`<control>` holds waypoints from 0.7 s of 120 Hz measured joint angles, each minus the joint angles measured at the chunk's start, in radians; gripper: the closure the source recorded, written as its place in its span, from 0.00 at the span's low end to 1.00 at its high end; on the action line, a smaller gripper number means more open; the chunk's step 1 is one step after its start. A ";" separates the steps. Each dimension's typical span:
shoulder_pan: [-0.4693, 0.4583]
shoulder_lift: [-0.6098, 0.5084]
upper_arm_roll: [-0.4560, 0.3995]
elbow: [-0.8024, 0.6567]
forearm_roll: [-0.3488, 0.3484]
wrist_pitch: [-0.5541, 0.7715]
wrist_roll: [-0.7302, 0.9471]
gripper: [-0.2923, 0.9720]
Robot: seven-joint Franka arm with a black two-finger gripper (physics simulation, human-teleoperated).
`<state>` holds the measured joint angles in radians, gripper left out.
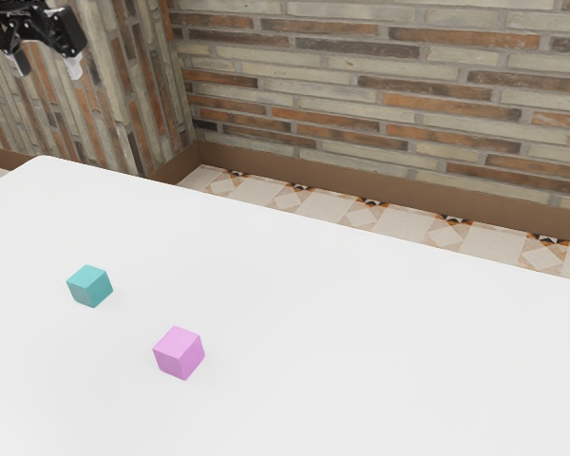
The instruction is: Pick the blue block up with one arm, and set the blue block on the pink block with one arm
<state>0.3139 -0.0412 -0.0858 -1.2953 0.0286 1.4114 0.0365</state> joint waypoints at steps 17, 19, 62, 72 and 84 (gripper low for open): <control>-0.033 0.004 0.011 -0.011 0.000 -0.030 0.008 0.23; -0.045 0.005 0.017 -0.014 0.000 -0.037 0.009 0.23; -0.071 -0.207 0.122 -0.589 0.067 0.110 0.015 0.23; -0.070 -0.309 0.149 -0.741 0.087 0.189 0.015 0.23; -0.070 -0.328 0.201 -0.885 0.117 0.319 0.016 0.23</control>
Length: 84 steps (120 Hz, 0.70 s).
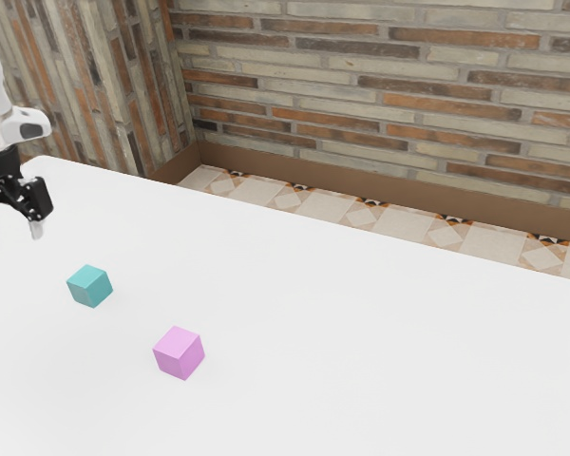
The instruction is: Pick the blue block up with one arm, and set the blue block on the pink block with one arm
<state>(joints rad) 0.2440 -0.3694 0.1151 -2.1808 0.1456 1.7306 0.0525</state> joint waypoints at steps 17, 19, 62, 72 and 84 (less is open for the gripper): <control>0.000 0.091 0.048 -0.051 0.052 0.166 0.014 0.23; 0.000 0.100 0.050 -0.054 0.055 0.184 0.016 0.23; -0.006 0.161 0.247 -0.114 0.132 0.400 0.068 0.23; -0.008 0.216 0.253 -0.110 0.148 0.448 0.097 0.23; -0.008 0.285 0.252 -0.066 0.155 0.495 0.140 0.23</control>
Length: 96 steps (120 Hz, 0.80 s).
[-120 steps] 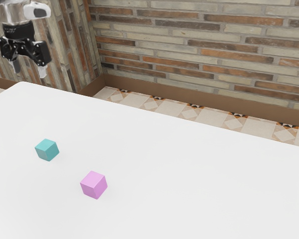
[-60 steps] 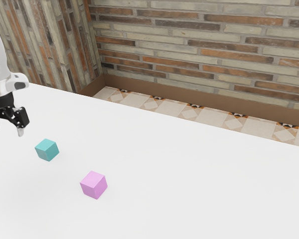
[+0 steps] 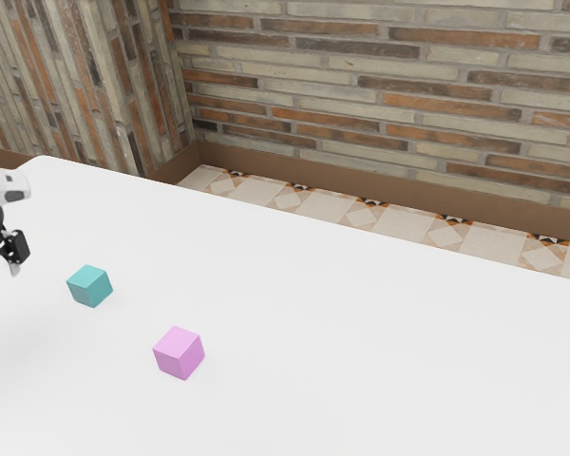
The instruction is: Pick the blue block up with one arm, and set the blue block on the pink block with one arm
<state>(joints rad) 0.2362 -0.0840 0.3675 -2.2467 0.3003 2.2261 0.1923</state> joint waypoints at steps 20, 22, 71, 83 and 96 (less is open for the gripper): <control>0.025 0.116 -0.040 0.066 -0.022 0.044 0.060 0.23; 0.025 0.119 -0.044 0.067 -0.032 0.047 0.066 0.23; -0.002 0.267 -0.073 0.128 -0.195 0.115 0.206 0.23; -0.002 0.319 -0.078 0.164 -0.205 0.120 0.228 0.23; -0.001 0.365 -0.095 0.199 -0.222 0.123 0.248 0.23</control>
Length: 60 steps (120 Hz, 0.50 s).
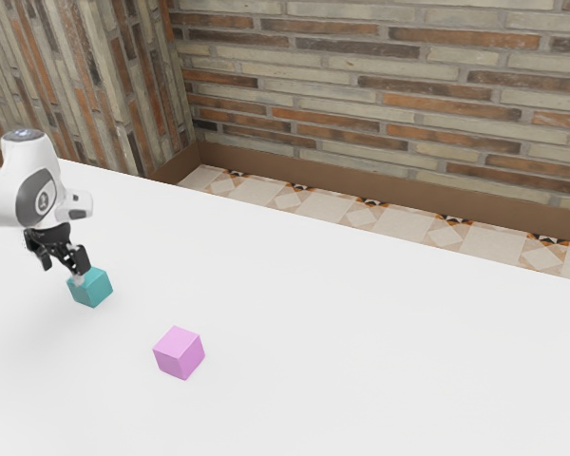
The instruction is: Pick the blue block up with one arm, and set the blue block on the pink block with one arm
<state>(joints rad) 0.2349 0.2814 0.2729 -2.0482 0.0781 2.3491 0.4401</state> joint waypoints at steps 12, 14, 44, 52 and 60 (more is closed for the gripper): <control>0.000 0.019 -0.022 0.006 -0.012 0.001 0.015 0.23; 0.001 0.024 -0.023 0.006 -0.015 0.001 0.018 0.23; 0.007 0.094 -0.027 0.063 -0.035 -0.001 0.046 0.23; 0.008 0.116 -0.031 0.076 -0.036 -0.002 0.052 0.23; 0.007 0.130 -0.039 0.084 -0.043 -0.003 0.057 0.25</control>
<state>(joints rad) 0.2422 0.4118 0.2335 -1.9638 0.0349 2.3459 0.4970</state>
